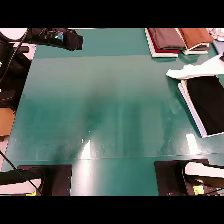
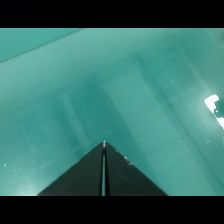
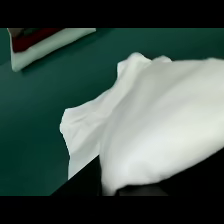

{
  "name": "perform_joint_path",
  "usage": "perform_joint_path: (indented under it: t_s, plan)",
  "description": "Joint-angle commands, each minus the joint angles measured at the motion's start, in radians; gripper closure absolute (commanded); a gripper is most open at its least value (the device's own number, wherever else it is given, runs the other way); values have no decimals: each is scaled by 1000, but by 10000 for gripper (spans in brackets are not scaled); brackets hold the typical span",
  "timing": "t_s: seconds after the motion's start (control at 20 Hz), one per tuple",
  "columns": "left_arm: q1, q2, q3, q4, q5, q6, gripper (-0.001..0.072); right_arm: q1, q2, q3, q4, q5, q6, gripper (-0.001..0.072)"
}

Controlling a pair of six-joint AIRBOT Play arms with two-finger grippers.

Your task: Fold the shirts.

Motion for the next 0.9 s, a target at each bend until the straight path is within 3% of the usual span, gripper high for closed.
perform_joint_path:
  t_s: [0.0,0.35,0.5,0.65,0.85]
  plan:
    - [-1,0,0,-14,3,-2,682,-5,21,36,-5,-86,4,693]
    - [-1,0,0,-14,-5,-1,682,50,21,289,-18,-49,35,694]
    - [-1,0,0,-14,-14,-1,682,51,42,307,-153,52,75,694]
    - [-1,0,0,-14,-28,0,682,42,96,233,-272,135,91,694]
    - [-1,0,0,-14,-36,0,682,-13,246,-49,-301,199,109,694]
